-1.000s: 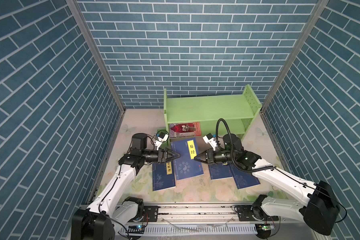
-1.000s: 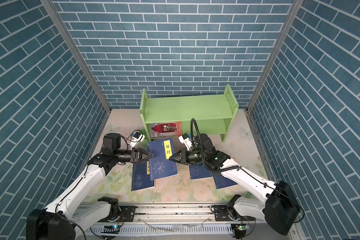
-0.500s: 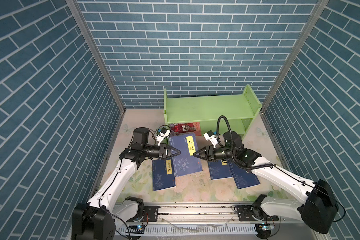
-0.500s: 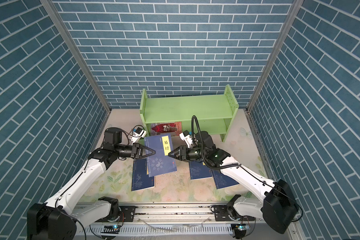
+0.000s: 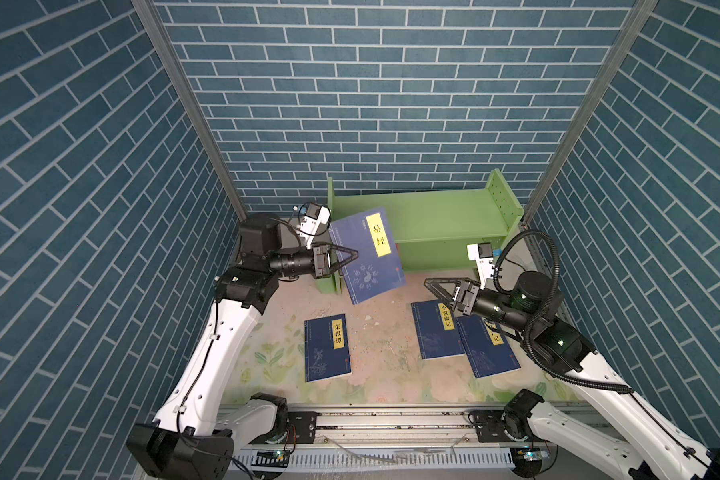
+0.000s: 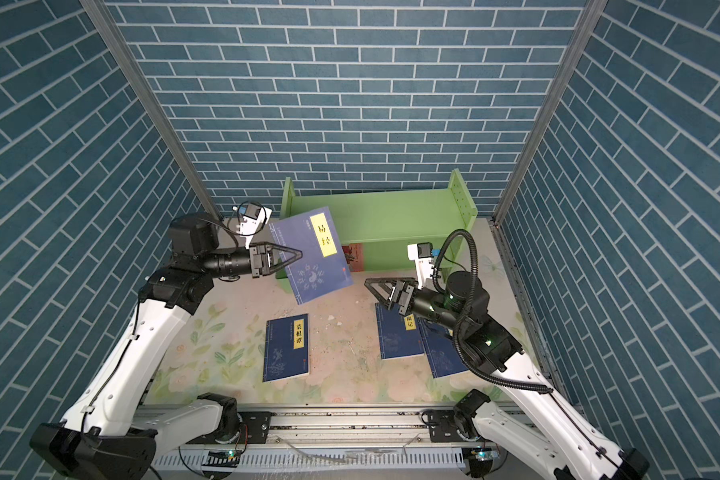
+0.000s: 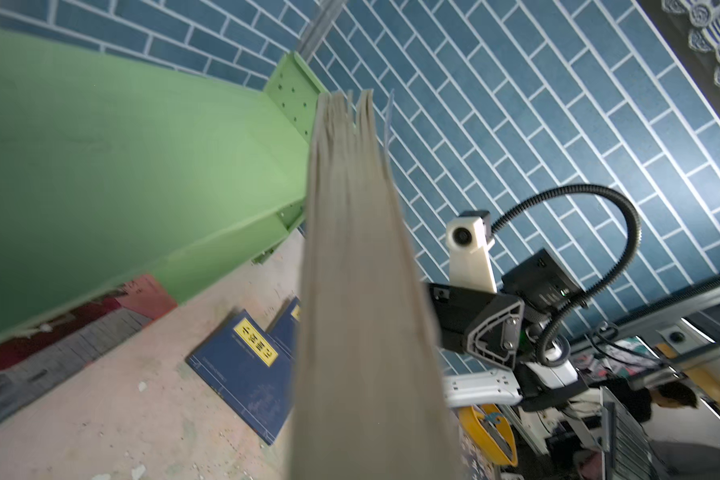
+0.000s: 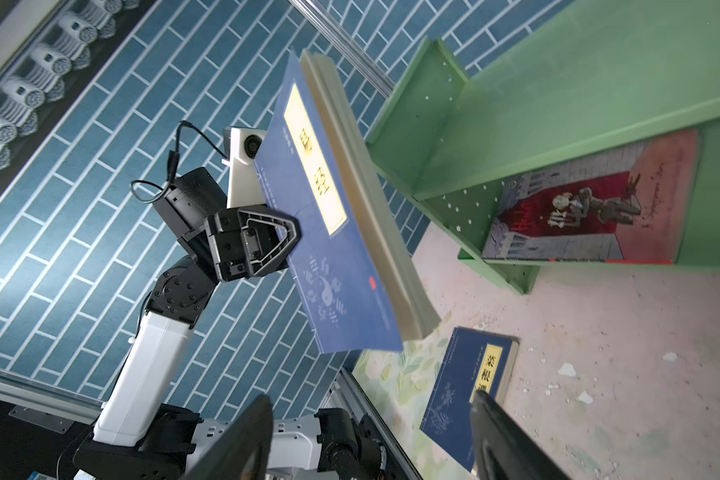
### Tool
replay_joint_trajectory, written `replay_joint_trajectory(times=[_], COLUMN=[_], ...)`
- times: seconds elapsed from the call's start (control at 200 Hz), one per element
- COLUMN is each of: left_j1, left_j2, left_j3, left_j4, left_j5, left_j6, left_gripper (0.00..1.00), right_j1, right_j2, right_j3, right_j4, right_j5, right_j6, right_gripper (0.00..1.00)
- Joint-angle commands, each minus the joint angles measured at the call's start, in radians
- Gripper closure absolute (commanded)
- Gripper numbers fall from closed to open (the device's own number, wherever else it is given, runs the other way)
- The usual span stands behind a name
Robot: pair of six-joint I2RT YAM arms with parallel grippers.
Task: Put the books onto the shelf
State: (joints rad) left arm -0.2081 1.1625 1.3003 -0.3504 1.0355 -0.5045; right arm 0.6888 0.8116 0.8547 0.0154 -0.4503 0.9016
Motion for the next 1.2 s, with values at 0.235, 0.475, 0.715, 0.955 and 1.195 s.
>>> replay_joint_trajectory(times=[0.235,0.475,0.715,0.955,1.195], left_j1=[-0.001,-0.001,-0.002,-0.003,-0.005], left_j2=[0.046,0.054,0.042,0.035,0.011], left_j3=[-0.068,-0.138,-0.197,-0.246,-0.276], left_j4=[0.467,0.676,0.710,0.770,0.751], left_j5=[-0.183,-0.152,-0.164,-0.176,-0.124], left_j6=[-0.488,-0.655,-0.689,-0.753,-0.704], left_gripper=[1.00,1.00,1.00,1.00,0.87], right_j1=[0.025,0.080,0.093,0.093,0.060], right_j2=[0.229,0.460,0.577,0.643,0.668], right_j3=[-0.029,0.061,0.113,0.167,0.192], right_j4=[0.518,0.748,0.886,0.911,0.876], right_j5=[-0.049,-0.079,-0.067,-0.069,-0.119], right_j6=[0.149,0.204,0.231,0.237,0.242], right_gripper=[0.24,0.24,0.24,0.50,1.00])
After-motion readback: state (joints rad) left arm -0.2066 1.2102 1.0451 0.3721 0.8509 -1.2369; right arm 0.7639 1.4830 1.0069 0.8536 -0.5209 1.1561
